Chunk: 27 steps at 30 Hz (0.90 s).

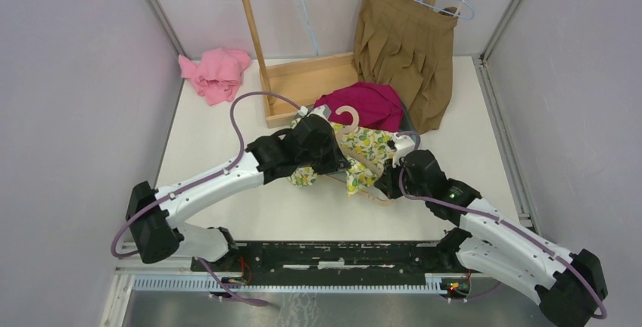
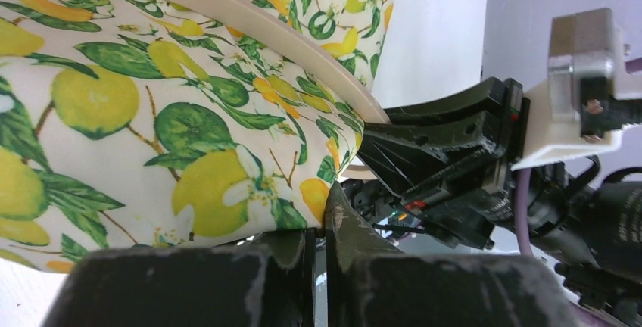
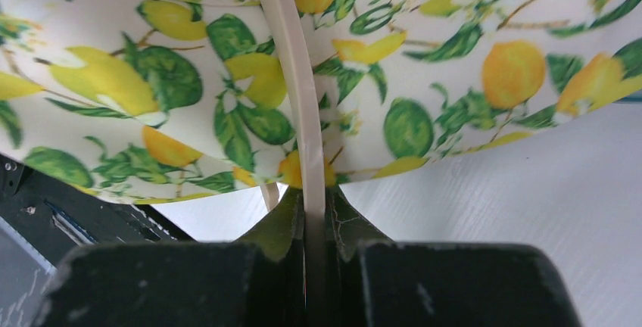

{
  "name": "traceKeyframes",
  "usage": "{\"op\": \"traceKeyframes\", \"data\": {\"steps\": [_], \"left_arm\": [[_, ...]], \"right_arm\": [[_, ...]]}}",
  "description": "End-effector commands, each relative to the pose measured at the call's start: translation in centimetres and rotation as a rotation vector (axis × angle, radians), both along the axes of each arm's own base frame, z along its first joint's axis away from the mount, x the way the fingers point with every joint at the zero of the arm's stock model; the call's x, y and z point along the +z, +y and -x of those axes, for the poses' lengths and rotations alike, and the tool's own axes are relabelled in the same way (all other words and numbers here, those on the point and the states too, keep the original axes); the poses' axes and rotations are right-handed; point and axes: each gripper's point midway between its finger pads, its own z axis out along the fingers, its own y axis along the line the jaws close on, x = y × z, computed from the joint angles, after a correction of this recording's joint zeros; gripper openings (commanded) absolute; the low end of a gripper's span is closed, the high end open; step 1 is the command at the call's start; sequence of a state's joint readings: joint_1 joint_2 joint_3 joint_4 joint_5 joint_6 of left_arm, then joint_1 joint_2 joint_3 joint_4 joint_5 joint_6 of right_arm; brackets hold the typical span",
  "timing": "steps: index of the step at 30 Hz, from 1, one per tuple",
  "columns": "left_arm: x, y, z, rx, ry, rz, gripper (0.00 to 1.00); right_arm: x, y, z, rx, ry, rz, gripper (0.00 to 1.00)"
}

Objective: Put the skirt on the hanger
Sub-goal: Hang the skirt on the hanger.

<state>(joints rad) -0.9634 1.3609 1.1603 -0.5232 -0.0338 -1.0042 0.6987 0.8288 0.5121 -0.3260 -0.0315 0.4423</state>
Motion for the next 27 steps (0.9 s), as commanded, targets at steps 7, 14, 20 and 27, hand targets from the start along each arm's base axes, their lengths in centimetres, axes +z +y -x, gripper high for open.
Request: {"op": "traceKeyframes", "data": {"steps": [7, 14, 20, 27], "left_arm": [[4.4, -0.9, 1.9, -0.131, -0.029, 0.119, 0.04], [2.8, -0.9, 2.3, -0.138, -0.011, 0.132, 0.05], [1.3, -1.8, 2.6, -0.185, 0.018, 0.113, 0.05], [0.6, -2.3, 2.8, -0.213, 0.040, 0.108, 0.06]], "right_arm": [[1.4, -2.6, -2.0, -0.107, -0.080, 0.117, 0.01], [2.8, -2.8, -2.7, -0.107, -0.116, 0.140, 0.01], [3.8, -2.8, -3.1, -0.109, -0.148, 0.138, 0.01], [4.5, -2.8, -3.4, -0.099, -0.171, 0.143, 0.01]]}}
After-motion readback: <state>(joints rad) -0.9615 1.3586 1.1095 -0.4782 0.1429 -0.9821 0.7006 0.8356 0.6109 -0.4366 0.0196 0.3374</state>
